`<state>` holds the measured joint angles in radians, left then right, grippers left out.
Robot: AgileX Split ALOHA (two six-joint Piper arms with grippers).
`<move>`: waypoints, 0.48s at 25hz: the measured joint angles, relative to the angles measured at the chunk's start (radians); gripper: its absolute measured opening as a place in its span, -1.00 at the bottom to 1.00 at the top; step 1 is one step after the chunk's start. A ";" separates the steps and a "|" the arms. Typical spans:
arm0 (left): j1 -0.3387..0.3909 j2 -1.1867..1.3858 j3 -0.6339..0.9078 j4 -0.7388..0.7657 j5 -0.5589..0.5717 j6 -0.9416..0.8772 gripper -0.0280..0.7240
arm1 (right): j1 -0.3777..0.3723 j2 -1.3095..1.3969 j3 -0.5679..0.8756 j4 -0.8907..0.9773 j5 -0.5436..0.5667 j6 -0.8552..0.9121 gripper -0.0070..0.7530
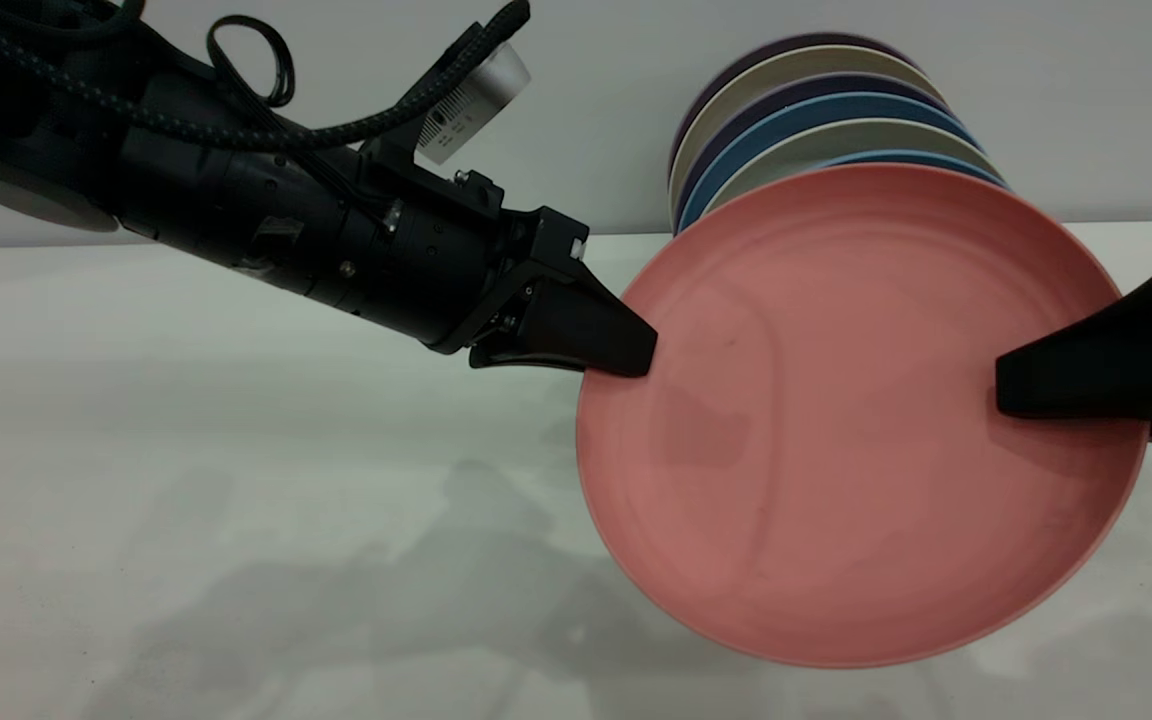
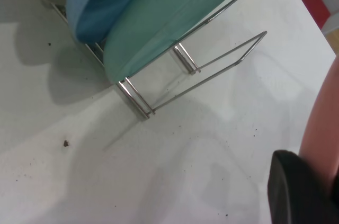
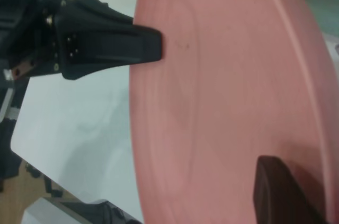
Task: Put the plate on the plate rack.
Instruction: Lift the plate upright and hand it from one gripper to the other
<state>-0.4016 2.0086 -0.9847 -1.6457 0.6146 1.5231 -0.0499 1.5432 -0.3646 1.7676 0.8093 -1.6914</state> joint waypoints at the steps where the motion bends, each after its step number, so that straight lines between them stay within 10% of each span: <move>1: 0.000 0.000 0.000 0.000 0.000 0.000 -0.86 | 0.000 0.000 0.000 0.000 0.000 -0.004 -0.61; 12: 0.007 -0.063 0.000 -0.010 0.079 0.021 -0.07 | 0.000 0.000 -0.004 0.001 -0.077 -0.115 -0.81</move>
<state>-0.3949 1.9455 -0.9847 -1.6553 0.6931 1.5440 -0.0499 1.5432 -0.3690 1.7686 0.7327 -1.8063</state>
